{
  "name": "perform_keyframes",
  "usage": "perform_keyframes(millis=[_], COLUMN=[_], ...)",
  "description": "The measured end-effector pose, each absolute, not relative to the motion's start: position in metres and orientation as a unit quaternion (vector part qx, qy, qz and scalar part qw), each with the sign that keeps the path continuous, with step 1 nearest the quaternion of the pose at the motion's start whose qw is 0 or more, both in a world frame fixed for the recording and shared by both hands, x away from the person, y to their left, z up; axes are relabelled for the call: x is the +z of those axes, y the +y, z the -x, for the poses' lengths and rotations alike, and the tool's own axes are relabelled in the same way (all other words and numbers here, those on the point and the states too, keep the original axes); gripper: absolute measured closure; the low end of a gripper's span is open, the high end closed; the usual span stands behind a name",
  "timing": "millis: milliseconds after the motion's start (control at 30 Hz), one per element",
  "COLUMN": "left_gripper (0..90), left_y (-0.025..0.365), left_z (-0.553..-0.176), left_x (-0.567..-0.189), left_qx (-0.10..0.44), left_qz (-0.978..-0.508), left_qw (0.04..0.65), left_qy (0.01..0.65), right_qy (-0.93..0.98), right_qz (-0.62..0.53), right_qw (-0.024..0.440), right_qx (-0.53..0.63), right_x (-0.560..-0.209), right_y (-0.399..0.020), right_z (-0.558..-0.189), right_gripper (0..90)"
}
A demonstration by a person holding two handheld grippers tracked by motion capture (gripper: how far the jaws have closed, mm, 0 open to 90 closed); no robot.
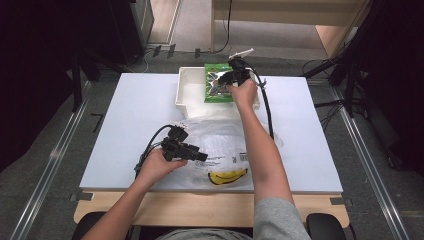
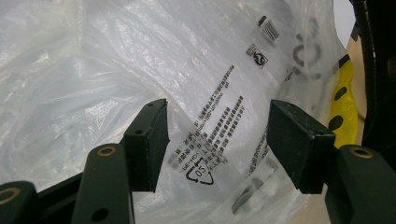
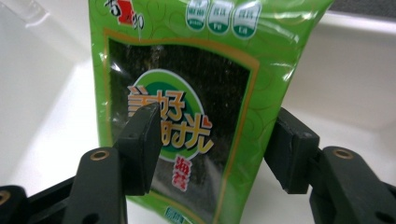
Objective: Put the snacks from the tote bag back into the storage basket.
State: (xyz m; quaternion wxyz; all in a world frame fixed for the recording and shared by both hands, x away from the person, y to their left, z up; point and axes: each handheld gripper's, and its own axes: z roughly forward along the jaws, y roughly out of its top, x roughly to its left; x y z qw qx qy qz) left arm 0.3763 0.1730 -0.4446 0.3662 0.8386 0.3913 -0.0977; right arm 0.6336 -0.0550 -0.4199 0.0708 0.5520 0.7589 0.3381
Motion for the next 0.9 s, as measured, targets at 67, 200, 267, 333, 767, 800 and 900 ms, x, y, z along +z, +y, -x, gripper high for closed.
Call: perform_keyframes(millis=[67,200,267,333,767,800,900], left_gripper=[39.9,39.9,39.9,39.9,39.8,39.8,39.8], left_y=[0.173,0.174,0.174,0.173,0.173,0.173,0.173], left_z=[-0.376,-0.377,-0.377,-0.376,-0.376,-0.376,-0.376], left_x=[-0.445,-0.445,-0.444,-0.444,-0.444,-0.444,-0.444], left_qx=[-0.098,-0.097,-0.097,-0.098,-0.097,-0.097,-0.097], left_qz=[-0.838,-0.838,-0.839,-0.839,-0.839,-0.839,-0.839], left_qw=[0.367,0.366,0.366,0.366,0.366,0.366,0.366], left_qy=[0.391,0.392,0.392,0.391,0.39,0.391,0.391], right_qy=[0.761,0.76,0.758,0.755,0.758,0.758,0.761], right_qz=[-0.552,-0.552,-0.553,-0.554,-0.549,-0.548,-0.543], right_qw=[0.068,0.071,0.074,0.078,0.082,0.079,0.083], right_qx=[0.334,0.336,0.339,0.342,0.344,0.346,0.346], right_x=[-0.422,-0.42,-0.418,-0.415,-0.398,-0.397,-0.394], right_y=[-0.055,-0.056,-0.056,-0.058,-0.063,-0.063,-0.063], right_z=[-0.634,-0.634,-0.633,-0.632,-0.624,-0.623,-0.619], right_gripper=[40.8,40.1,40.0,40.1,41.5,41.6,42.3])
